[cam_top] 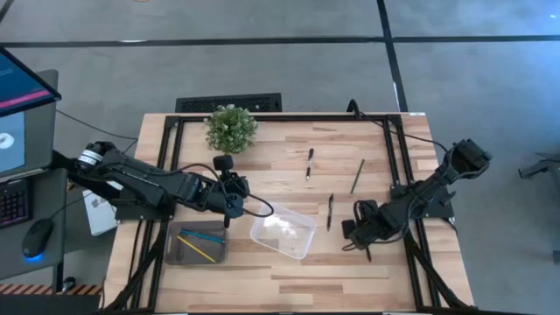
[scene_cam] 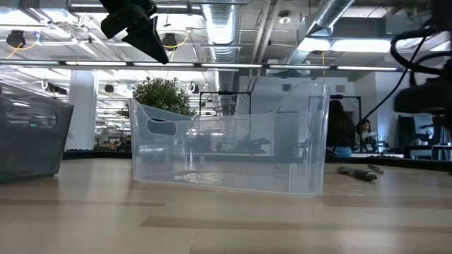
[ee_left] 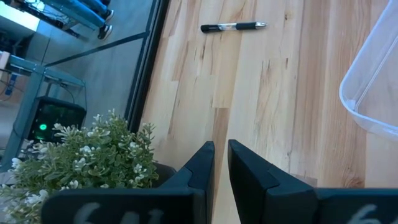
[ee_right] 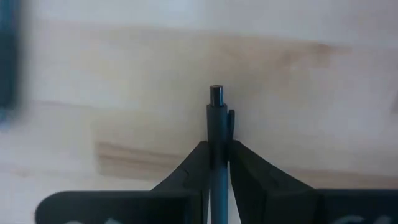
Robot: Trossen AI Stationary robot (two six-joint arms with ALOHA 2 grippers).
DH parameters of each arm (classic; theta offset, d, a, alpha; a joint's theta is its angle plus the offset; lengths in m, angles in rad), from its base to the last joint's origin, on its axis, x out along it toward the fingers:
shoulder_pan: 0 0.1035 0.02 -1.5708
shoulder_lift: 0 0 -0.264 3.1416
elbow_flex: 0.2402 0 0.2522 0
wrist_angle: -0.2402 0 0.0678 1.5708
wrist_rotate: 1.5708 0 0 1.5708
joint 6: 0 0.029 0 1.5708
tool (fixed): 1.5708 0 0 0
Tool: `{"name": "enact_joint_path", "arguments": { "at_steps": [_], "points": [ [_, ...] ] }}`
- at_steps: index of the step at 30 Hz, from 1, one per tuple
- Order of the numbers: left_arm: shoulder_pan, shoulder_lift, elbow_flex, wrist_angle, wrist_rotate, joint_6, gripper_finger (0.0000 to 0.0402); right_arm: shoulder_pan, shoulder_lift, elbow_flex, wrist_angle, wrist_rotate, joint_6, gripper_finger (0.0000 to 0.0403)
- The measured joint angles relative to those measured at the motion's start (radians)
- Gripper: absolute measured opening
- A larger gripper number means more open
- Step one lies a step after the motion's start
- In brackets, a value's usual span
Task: Sort pens & pencils
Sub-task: Put the bottom black pen into the transparent bin
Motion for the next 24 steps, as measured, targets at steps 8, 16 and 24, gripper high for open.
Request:
{"name": "enact_joint_path", "arguments": {
  "at_steps": [8,16,24],
  "points": [
    [0.000,0.000,0.000,0.000,0.000,0.004,0.0036,-0.028,-0.003,0.061,0.004,0.067,-0.090,0.0073],
    [-0.001,0.000,0.000,-0.010,0.000,0.019,0.0036,-0.090,-0.005,0.179,0.006,0.162,-0.292,0.0073],
    [-0.001,0.000,0.000,-0.065,0.000,0.011,0.0036,-0.185,-0.006,0.329,0.051,0.255,-0.626,0.0073]
  ]
}}
